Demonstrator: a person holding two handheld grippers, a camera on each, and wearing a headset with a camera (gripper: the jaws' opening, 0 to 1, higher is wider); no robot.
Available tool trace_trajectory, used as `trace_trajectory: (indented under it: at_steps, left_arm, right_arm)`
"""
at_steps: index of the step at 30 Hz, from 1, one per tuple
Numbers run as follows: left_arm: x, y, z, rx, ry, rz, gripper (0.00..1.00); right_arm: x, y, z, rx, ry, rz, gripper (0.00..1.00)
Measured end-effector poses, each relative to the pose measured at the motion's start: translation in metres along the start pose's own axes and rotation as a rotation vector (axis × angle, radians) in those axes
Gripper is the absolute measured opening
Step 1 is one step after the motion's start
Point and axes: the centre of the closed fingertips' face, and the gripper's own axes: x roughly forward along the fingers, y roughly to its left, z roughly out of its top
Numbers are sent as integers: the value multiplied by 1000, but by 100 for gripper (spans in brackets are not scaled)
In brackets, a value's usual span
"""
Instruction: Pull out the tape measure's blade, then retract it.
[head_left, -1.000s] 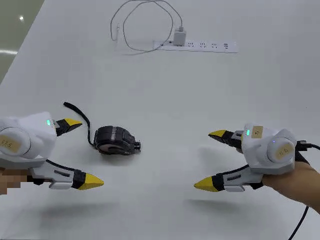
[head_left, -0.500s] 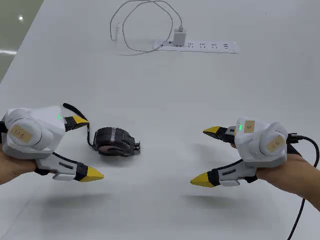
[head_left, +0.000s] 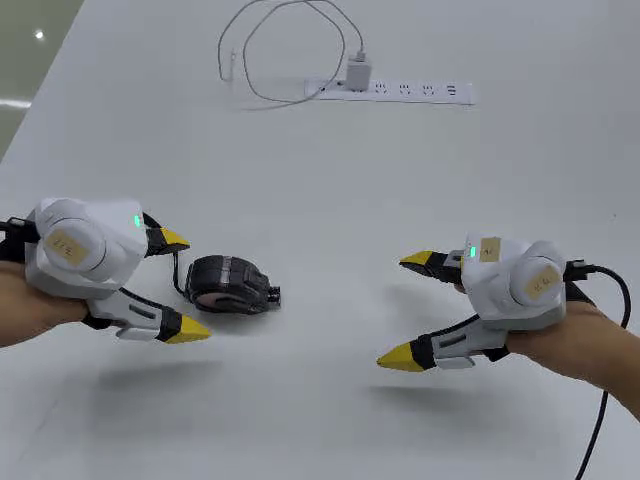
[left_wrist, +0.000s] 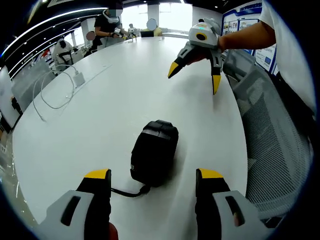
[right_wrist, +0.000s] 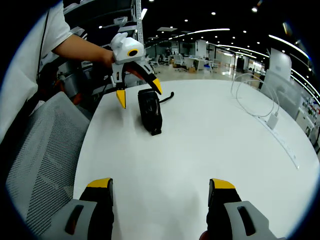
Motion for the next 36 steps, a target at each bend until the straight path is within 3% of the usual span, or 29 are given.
trace_trajectory:
  at_steps: [23,36]
  left_arm:
    - [18,0,-8,68,94,-86,42]
    - [22,2,-7,76,103,-90,32]
  right_arm:
    - [8,-3,3,-3,-3,12,76]
    - [11,-4,3,-5,-1,19,76]
